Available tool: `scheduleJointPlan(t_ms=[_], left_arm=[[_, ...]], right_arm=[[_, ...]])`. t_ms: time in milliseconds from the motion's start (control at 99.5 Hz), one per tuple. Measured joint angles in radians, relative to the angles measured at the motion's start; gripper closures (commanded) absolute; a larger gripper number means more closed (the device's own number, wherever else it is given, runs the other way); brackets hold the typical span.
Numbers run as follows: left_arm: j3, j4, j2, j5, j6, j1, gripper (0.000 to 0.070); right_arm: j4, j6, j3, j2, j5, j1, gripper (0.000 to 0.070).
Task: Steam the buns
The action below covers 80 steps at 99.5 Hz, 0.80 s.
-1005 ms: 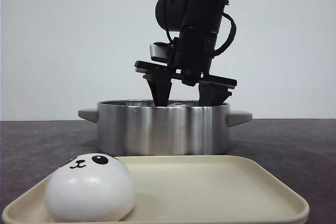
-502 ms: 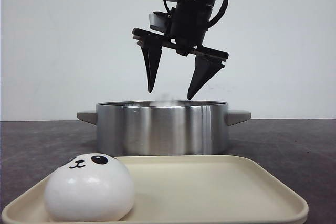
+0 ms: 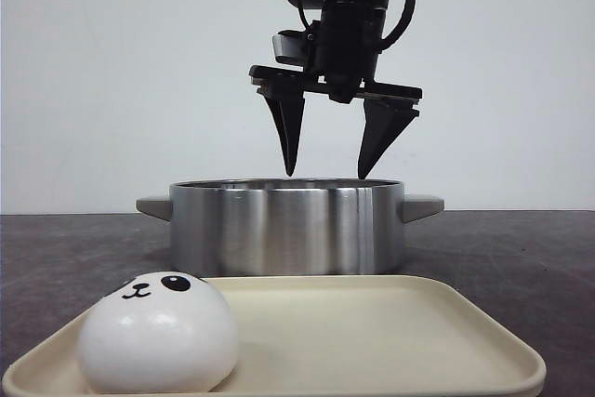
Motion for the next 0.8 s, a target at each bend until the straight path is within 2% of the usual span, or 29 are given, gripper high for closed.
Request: scheduleJointPlan(t_ms=[100, 271, 332, 382, 442, 482, 713, 804], left_arm=[[-0.020, 0.000, -0.004, 0.043, -0.029, 0.000, 0.0357], [-0.180, 0.000, -0.014, 0.212, -0.099, 0.000, 0.0356], [-0.272, 0.000, -0.011, 0.272, -0.112, 0.000, 0.0356], [-0.352, 0.000, -0.010, 0.311, -0.118, 0.000, 0.0355], [-0.454, 0.000, -0.012, 0.325, -0.122, 0.000, 0.0352], [-0.527, 0.000, -0.013, 0.328, -0.126, 0.000, 0.0352], [-0.961, 0.008, -0.095, 0.339, -0.158, 0.000, 0.0352], [-1.118, 0.126, -0.141, 0.379, -0.198, 0.000, 0.0352]], right_arm=[[0.021, -0.002, 0.000, -0.004, -0.004, 0.000, 0.0168], [0.120, -0.042, -0.007, -0.119, -0.005, -0.002, 0.0316], [0.155, -0.062, -0.007, -0.203, -0.001, -0.001, 0.0405], [0.168, -0.080, -0.007, -0.283, 0.011, -0.001, 0.0513], [0.171, -0.104, -0.005, -0.377, 0.036, -0.001, 0.0645], [0.169, -0.124, -0.002, -0.436, 0.052, -0.001, 0.0696], [0.071, -0.228, 0.001, -0.689, 0.118, -0.002, 0.0696], [0.030, -0.246, 0.001, -0.759, 0.121, -0.002, 0.0696]])
